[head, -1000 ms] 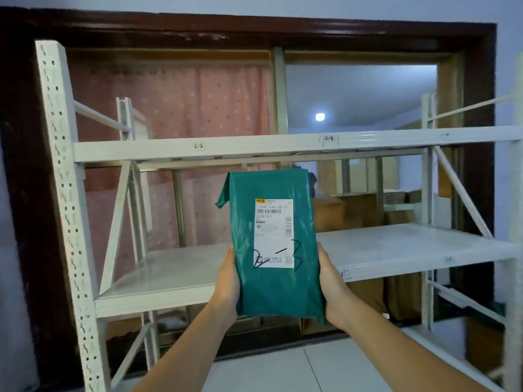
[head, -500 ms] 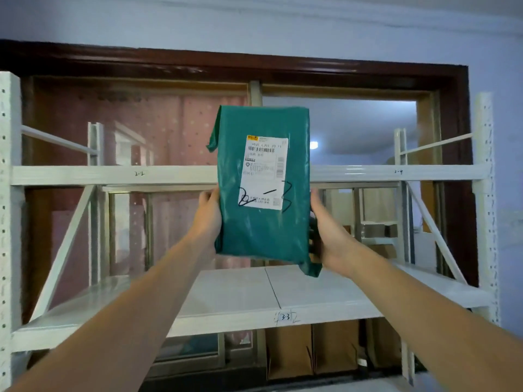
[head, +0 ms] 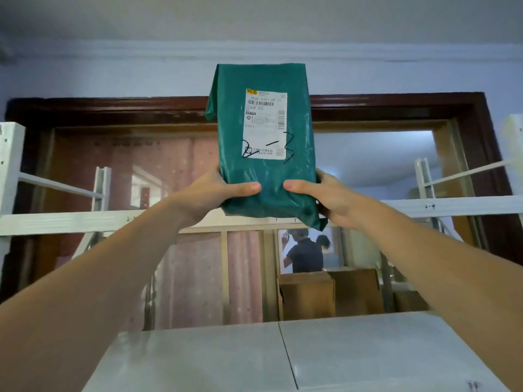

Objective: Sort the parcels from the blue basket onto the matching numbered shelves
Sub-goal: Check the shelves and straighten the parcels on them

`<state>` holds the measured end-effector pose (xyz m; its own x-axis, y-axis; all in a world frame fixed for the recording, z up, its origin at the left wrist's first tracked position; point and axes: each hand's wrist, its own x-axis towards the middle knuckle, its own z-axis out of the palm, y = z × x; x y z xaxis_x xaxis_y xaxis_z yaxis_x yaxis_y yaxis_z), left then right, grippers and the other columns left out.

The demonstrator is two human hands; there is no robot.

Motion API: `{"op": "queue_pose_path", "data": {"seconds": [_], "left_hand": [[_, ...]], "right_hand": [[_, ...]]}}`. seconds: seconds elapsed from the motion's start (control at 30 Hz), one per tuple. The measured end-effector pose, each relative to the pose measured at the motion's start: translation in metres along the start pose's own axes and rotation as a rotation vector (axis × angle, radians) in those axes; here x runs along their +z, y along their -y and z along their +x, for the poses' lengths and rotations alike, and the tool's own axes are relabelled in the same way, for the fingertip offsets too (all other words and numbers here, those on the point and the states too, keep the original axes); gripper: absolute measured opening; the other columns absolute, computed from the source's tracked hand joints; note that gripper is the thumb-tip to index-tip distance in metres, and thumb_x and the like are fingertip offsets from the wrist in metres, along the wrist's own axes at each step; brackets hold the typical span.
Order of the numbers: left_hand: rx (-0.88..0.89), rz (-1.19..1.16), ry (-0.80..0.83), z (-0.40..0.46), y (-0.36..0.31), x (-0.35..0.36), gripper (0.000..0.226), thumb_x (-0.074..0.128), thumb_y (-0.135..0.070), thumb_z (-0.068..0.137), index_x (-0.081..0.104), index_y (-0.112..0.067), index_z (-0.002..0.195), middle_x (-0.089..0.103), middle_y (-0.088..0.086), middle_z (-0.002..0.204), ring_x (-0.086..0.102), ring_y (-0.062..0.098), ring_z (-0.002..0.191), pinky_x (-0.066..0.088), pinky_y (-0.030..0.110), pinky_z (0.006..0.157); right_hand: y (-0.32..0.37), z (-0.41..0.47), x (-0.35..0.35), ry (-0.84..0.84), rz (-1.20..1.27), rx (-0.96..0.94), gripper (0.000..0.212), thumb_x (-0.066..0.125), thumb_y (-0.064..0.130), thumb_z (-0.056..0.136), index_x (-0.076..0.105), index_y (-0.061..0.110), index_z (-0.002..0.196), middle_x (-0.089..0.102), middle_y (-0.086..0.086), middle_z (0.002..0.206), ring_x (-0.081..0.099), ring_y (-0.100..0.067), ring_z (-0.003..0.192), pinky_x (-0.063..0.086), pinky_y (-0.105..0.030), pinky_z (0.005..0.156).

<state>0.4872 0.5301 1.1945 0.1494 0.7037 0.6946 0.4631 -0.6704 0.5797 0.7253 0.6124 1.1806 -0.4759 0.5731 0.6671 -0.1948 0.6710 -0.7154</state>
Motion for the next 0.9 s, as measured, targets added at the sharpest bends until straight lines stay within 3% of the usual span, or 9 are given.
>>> {"op": "queue_pose_path", "data": {"seconds": [0.07,0.17,0.3,0.4,0.53,0.63,0.7,0.8,0.9], "left_hand": [[-0.012,0.125,-0.062,0.018,0.005,-0.008,0.083,0.097,-0.041,0.061,0.060,-0.027,0.134,0.072,-0.006,0.123,0.068,0.018,0.116,0.059,0.033,0.086],[0.018,0.256,-0.210,0.047,0.014,-0.024,0.083,0.098,-0.052,0.051,0.065,-0.036,0.126,0.071,-0.009,0.122,0.068,0.013,0.113,0.060,0.036,0.091],[0.063,0.284,-0.265,0.067,0.030,-0.029,0.081,0.095,-0.033,0.067,0.051,-0.024,0.135,0.068,-0.014,0.120,0.067,0.005,0.106,0.058,0.023,0.081],[0.000,0.296,-0.363,0.079,0.050,-0.021,0.078,0.091,-0.026,0.074,0.034,-0.017,0.127,0.055,-0.010,0.116,0.057,0.007,0.101,0.049,0.016,0.069],[-0.110,0.356,-0.367,0.096,0.077,-0.012,0.063,0.081,-0.024,0.086,0.028,-0.017,0.119,0.049,-0.003,0.120,0.054,0.015,0.101,0.044,0.019,0.067],[-0.161,0.421,-0.346,0.111,0.084,-0.015,0.062,0.080,-0.026,0.087,0.029,-0.016,0.120,0.048,-0.002,0.119,0.053,0.013,0.092,0.044,0.017,0.054],[-0.208,0.482,-0.337,0.122,0.088,-0.017,0.064,0.081,-0.028,0.086,0.027,-0.016,0.119,0.047,0.000,0.120,0.053,0.019,0.098,0.043,0.021,0.062],[-0.284,0.558,-0.307,0.137,0.099,-0.019,0.067,0.080,-0.029,0.086,0.029,-0.013,0.125,0.045,0.002,0.118,0.052,0.020,0.093,0.045,0.022,0.067],[-0.375,0.688,-0.254,0.152,0.112,-0.023,0.075,0.073,-0.033,0.093,0.025,-0.003,0.142,0.049,0.011,0.132,0.049,0.027,0.106,0.042,0.034,0.089]], "right_hand": [[0.002,0.022,-0.002,-0.012,-0.018,-0.042,0.039,0.079,0.021,0.085,0.061,0.031,0.119,0.075,0.007,0.114,0.073,-0.014,0.101,0.059,-0.032,0.084],[-0.001,0.054,-0.007,-0.041,-0.068,-0.107,0.041,0.078,0.023,0.086,0.059,0.033,0.120,0.071,0.005,0.121,0.072,-0.014,0.103,0.060,-0.033,0.083],[-0.025,0.087,-0.008,-0.102,-0.216,-0.191,0.049,0.078,0.028,0.086,0.055,0.031,0.129,0.066,0.012,0.121,0.068,-0.003,0.103,0.060,-0.026,0.083],[-0.050,0.104,-0.010,-0.140,-0.353,-0.191,0.055,0.079,0.032,0.086,0.054,0.027,0.134,0.065,0.015,0.120,0.065,-0.003,0.107,0.058,-0.021,0.079],[-0.067,0.129,-0.018,-0.211,-0.550,-0.209,0.053,0.084,0.034,0.080,0.064,0.017,0.126,0.070,0.007,0.115,0.066,-0.008,0.101,0.053,-0.019,0.076],[-0.071,0.149,-0.023,-0.199,-0.656,-0.116,0.051,0.085,0.040,0.078,0.066,0.013,0.117,0.071,0.001,0.108,0.067,-0.015,0.094,0.055,-0.025,0.076],[-0.074,0.163,-0.025,-0.154,-0.744,-0.063,0.054,0.085,0.043,0.077,0.066,0.011,0.116,0.071,-0.001,0.109,0.067,-0.019,0.096,0.056,-0.031,0.083],[-0.080,0.183,-0.025,-0.100,-0.819,-0.029,0.057,0.086,0.041,0.077,0.064,0.009,0.119,0.070,-0.004,0.111,0.065,-0.021,0.096,0.051,-0.028,0.079],[-0.091,0.206,-0.020,-0.073,-0.897,0.015,0.065,0.087,0.042,0.074,0.063,0.007,0.124,0.070,-0.008,0.114,0.066,-0.025,0.099,0.055,-0.033,0.086]]}}
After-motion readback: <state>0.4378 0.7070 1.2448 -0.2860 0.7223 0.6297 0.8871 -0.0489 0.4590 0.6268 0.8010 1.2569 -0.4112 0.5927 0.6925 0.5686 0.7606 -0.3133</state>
